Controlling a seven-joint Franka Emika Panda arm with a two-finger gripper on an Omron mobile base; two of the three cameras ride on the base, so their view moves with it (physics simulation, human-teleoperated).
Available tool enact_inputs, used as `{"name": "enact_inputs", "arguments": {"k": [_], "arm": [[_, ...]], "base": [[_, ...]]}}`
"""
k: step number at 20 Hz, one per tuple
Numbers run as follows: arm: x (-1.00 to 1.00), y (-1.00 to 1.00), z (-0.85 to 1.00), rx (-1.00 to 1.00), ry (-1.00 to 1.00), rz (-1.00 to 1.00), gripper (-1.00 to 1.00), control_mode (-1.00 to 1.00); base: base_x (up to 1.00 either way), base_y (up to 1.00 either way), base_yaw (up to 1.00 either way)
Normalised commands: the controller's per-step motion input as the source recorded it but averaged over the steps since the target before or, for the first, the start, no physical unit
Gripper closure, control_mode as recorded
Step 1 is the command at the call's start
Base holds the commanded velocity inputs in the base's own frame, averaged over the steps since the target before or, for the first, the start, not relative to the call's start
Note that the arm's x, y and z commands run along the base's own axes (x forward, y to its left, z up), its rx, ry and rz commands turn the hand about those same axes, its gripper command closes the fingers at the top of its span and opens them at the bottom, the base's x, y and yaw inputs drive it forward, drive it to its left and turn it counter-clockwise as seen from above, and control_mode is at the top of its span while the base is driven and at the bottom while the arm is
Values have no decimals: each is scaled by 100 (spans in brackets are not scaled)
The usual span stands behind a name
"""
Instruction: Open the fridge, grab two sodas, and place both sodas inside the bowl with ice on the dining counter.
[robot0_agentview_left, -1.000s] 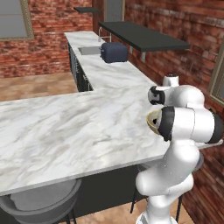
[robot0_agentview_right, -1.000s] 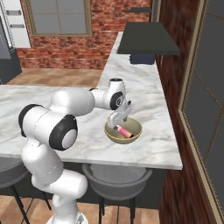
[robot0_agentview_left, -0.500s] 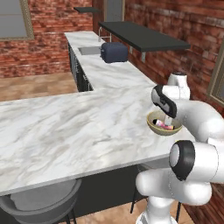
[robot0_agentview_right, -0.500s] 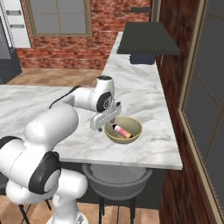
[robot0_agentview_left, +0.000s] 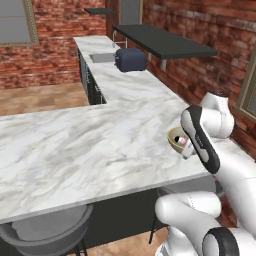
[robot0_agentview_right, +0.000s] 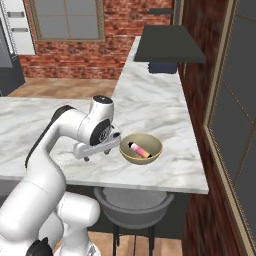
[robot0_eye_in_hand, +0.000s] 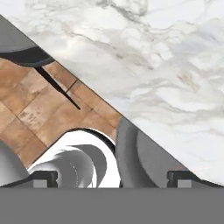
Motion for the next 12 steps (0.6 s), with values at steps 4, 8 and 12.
{"name": "enact_inputs", "arguments": {"k": [4,8,12], "arm": [[-97,80,1,7,0,-25,-100,-100],[-89,79,0,1,0,-29,-100,-100],[-91,57,-5,0,0,-30,-100,-100]], "base": [[0,0,0],[0,0,0],[0,0,0]]}}
